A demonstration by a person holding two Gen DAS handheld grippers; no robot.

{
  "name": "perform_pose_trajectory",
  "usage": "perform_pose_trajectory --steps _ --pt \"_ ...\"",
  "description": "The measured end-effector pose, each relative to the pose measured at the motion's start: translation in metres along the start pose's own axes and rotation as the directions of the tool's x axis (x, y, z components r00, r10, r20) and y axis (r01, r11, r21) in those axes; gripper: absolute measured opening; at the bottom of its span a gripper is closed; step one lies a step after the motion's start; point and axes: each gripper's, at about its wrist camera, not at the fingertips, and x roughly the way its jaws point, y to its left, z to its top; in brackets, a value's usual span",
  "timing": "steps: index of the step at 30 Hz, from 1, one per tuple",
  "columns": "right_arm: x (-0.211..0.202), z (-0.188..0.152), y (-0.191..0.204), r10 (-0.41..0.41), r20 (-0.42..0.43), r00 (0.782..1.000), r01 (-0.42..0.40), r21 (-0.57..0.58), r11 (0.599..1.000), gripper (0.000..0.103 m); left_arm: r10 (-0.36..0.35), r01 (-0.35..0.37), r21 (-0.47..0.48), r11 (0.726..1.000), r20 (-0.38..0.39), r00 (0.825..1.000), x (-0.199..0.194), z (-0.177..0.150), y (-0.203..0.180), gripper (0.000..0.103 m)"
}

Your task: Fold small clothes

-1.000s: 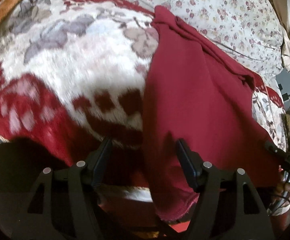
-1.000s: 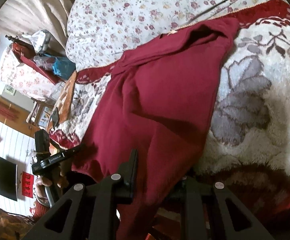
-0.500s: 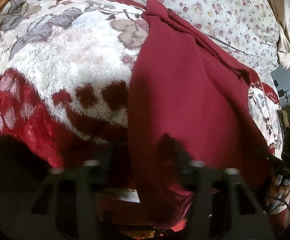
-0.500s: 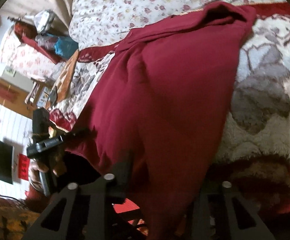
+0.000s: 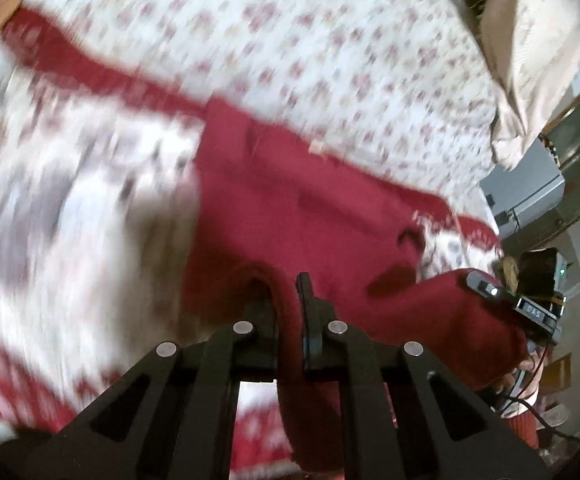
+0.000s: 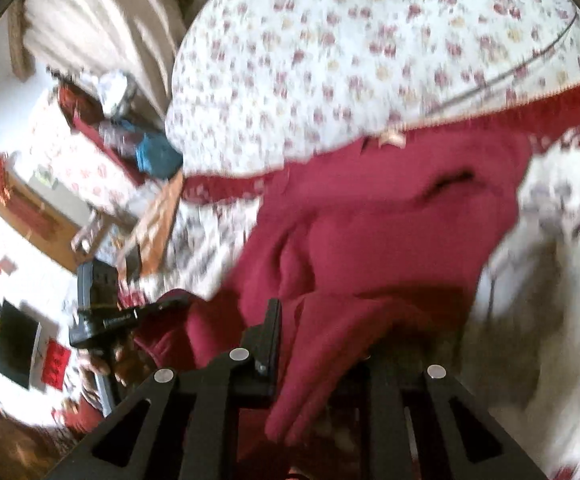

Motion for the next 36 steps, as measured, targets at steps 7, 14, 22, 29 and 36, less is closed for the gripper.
perform_pose_trajectory --steps 7,14,22,29,36 --pt "0.016 0.087 -0.053 -0.030 0.107 0.994 0.013 0.155 0.988 0.017 0.032 -0.031 -0.006 0.999 0.095 0.995 0.061 0.103 0.001 0.006" --pt "0.050 0.115 -0.130 -0.132 0.032 0.991 0.114 0.325 0.939 0.017 0.023 -0.019 -0.102 0.995 0.039 0.999 0.140 0.141 0.053 0.008" --pt "-0.012 0.091 -0.117 -0.164 0.185 0.969 0.115 0.252 0.961 0.057 0.042 -0.037 -0.067 0.997 0.078 0.996 0.120 0.145 0.051 0.063" --pt "0.006 0.061 -0.068 -0.164 -0.001 0.986 0.164 0.031 0.986 0.053 0.019 -0.008 -0.079 0.997 0.132 0.991 0.106 0.146 0.048 0.068" --pt "0.110 0.112 -0.042 -0.211 -0.067 0.975 0.204 -0.097 0.974 0.053 0.058 -0.046 -0.126 0.991 0.096 0.994 0.117 0.143 0.060 0.068"
